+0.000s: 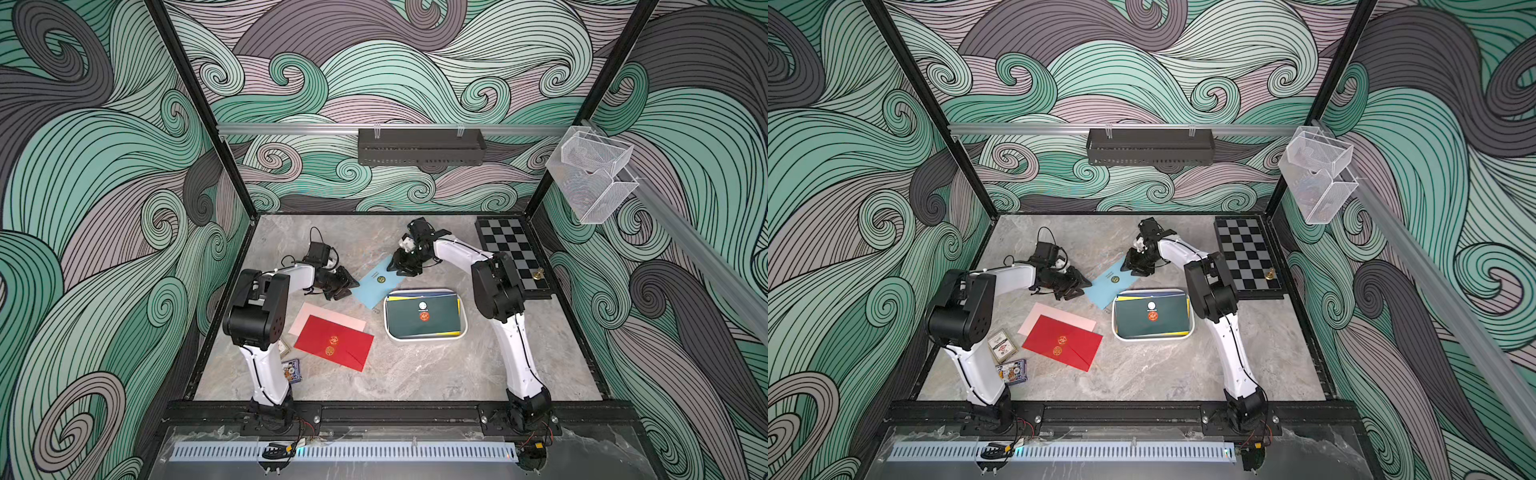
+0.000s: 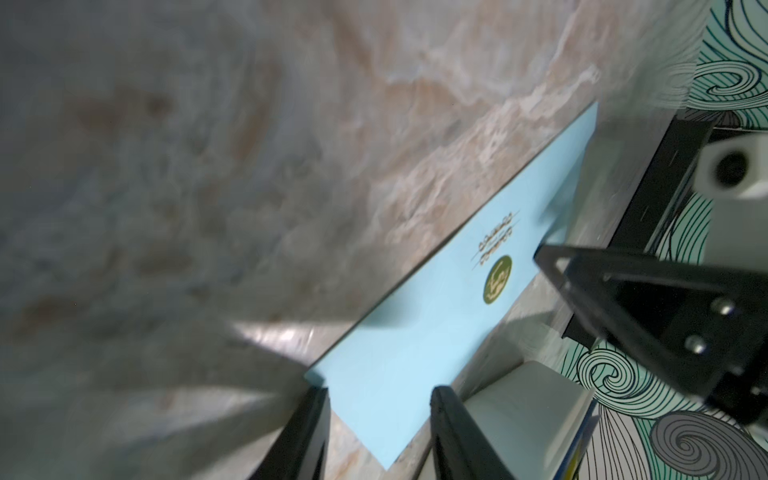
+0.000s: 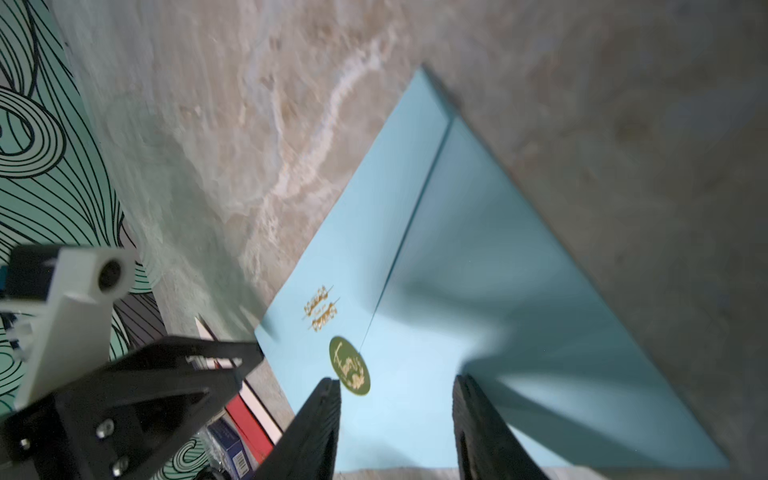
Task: Put the sealed envelopes into the storage box
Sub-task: Adjust the envelope at the center of the board, then pick up the envelope from the center of the board.
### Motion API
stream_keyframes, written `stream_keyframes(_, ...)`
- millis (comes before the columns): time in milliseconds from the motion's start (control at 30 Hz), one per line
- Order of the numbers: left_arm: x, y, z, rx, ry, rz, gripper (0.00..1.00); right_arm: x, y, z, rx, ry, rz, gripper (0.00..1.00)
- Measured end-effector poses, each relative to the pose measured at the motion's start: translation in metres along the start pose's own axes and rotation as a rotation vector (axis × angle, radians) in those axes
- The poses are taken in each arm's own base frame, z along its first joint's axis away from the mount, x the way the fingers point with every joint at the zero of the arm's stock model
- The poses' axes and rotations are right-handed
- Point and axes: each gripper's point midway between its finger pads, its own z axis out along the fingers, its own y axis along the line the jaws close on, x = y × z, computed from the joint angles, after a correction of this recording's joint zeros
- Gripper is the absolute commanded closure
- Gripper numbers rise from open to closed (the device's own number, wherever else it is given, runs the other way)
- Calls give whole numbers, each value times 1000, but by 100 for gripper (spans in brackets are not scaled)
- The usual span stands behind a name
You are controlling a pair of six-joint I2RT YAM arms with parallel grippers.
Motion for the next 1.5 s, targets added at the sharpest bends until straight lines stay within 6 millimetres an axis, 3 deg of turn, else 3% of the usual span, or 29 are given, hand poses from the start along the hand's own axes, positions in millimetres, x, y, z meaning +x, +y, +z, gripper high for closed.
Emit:
stream_keyframes(167,-28,-17,12,20,-16,16,54,12,3,-12,-33,20,-24,49)
stream_keyframes(267,-40,-24,17,22,-17,20,54,2,1,-23,-55,-8,-32,49)
stream_keyframes(367,-43,-24,17,11,-22,29,54,-17,-16,-37,-58,-50,-6,48)
stream_keyframes(533,-25,-9,4,-33,-30,22,53,-55,-46,-61,-41,-134,42,48)
stream_keyframes(633,-6,1,-2,-43,-9,11,53,-68,-58,-59,-19,-156,46,48)
stream_keyframes(733,5,0,-1,-20,9,14,53,-65,-67,-46,7,-134,47,49)
stream_keyframes(1067,20,-17,14,56,60,44,54,-51,-47,-30,-1,-88,-23,49)
stream_keyframes(1500,19,-17,14,47,70,41,54,-45,-36,-36,-94,-47,18,49)
